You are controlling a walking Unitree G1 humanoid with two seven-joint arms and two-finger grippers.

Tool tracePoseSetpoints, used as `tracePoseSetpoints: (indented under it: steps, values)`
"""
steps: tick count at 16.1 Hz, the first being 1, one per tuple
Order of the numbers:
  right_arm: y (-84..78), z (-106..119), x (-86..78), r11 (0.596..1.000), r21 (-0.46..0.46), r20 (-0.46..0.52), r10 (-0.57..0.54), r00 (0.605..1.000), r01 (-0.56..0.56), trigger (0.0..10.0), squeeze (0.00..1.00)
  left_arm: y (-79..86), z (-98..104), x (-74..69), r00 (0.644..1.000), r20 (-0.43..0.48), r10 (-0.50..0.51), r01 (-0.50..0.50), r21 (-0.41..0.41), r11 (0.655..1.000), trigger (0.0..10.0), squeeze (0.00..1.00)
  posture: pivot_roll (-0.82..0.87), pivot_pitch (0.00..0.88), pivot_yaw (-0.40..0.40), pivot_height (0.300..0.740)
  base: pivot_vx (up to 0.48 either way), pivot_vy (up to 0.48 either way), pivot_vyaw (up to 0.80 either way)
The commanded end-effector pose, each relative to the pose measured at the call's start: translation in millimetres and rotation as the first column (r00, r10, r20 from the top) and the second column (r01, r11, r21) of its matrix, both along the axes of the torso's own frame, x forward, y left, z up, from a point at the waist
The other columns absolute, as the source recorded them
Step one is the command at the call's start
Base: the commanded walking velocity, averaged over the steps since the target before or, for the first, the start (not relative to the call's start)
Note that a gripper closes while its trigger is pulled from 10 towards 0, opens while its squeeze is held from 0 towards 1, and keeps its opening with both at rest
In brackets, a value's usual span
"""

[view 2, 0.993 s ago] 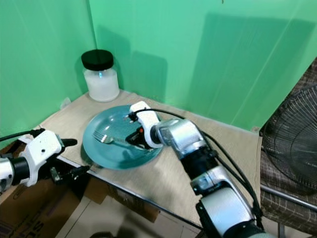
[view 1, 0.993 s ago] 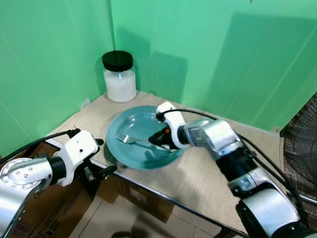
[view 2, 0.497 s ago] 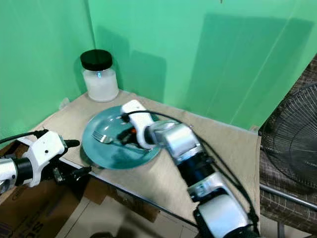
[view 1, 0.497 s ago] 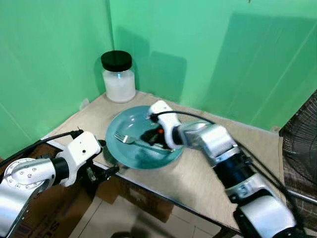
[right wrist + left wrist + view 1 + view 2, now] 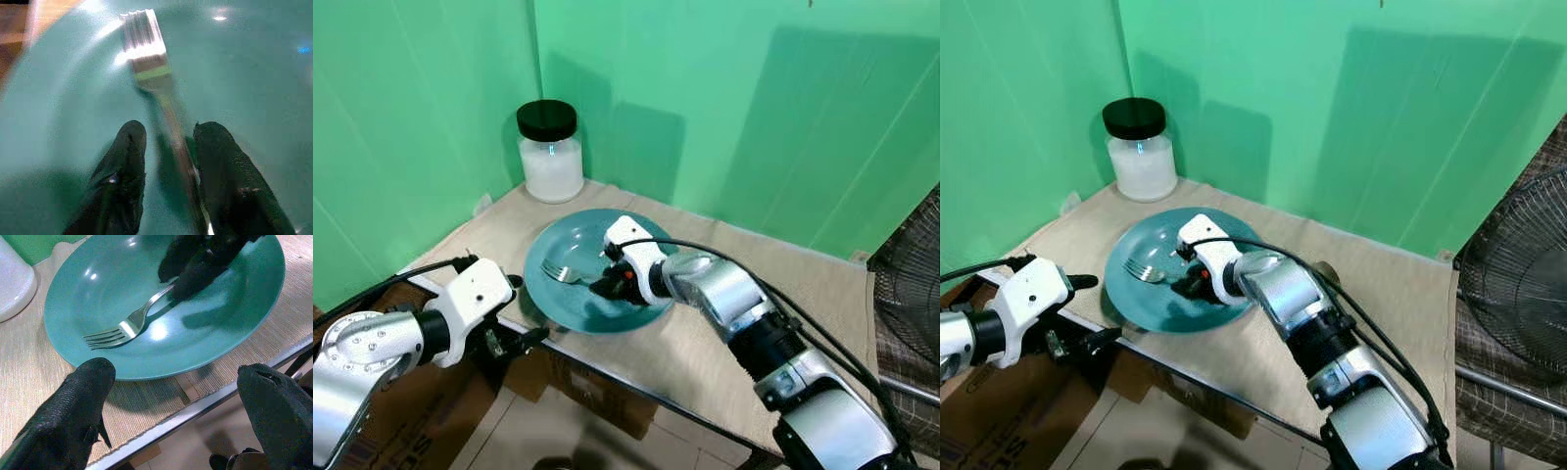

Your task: Setting the table

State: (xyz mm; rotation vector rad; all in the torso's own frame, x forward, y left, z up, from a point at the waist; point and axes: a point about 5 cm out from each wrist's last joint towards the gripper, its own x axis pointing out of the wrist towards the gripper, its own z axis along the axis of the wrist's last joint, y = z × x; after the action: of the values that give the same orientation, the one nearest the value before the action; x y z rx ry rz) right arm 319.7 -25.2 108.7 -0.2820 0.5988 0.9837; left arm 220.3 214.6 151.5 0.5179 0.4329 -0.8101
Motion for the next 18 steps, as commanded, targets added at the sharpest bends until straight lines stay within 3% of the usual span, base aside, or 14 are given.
tracePoseSetpoints:
  steps: [1, 7, 8, 10, 11, 18]
  values:
    - [0.7, -0.2, 5.1, 1.000, -0.010, 0.051, -0.008, 0.999, 0.008, 10.0, 0.00, -2.1, 1.3, 2.1, 1.000, 0.012, -0.009, 0.009, 0.008, 1.000, 10.0, 0.00, 0.20, 0.000, -0.033, 0.740, 0.000, 0.000, 0.00]
    - [-2.4, -14.7, 7.7, 0.998, -0.051, 0.022, -0.028, 0.999, 0.029, 10.0, 0.00, -2.0, 1.1, 2.7, 1.000, 0.011, -0.012, 0.011, 0.009, 1.000, 10.0, 0.00, 0.20, 0.000, -0.035, 0.740, 0.000, 0.000, 0.00]
    - [-2.4, -15.0, 7.8, 0.998, -0.046, 0.015, -0.030, 0.999, 0.031, 7.3, 0.00, -2.1, 1.1, 2.7, 1.000, 0.012, -0.012, 0.012, 0.009, 1.000, 10.0, 0.00, 0.20, 0.000, -0.035, 0.740, 0.000, 0.000, 0.00]
    - [-2.8, -15.0, 9.7, 0.999, -0.035, 0.009, -0.033, 0.999, 0.033, 0.6, 0.00, -2.2, 0.8, 3.2, 1.000, 0.011, -0.014, 0.014, 0.009, 1.000, 10.0, 0.00, 0.20, 0.000, -0.035, 0.740, 0.000, 0.000, 0.00]
    - [-3.3, -14.3, 10.3, 0.999, -0.030, 0.005, -0.031, 1.000, 0.031, 0.0, 0.00, -2.1, 0.7, 3.6, 1.000, 0.012, -0.015, 0.015, 0.009, 1.000, 10.0, 0.00, 0.20, 0.000, -0.035, 0.740, 0.000, 0.000, 0.00]
    - [-3.4, -20.0, 7.9, 0.999, -0.040, -0.017, -0.018, 1.000, 0.017, 0.0, 0.00, -1.7, 0.2, 3.4, 1.000, 0.006, -0.024, 0.024, 0.014, 1.000, 10.0, 0.00, 0.19, 0.000, -0.021, 0.740, 0.000, 0.000, 0.00]
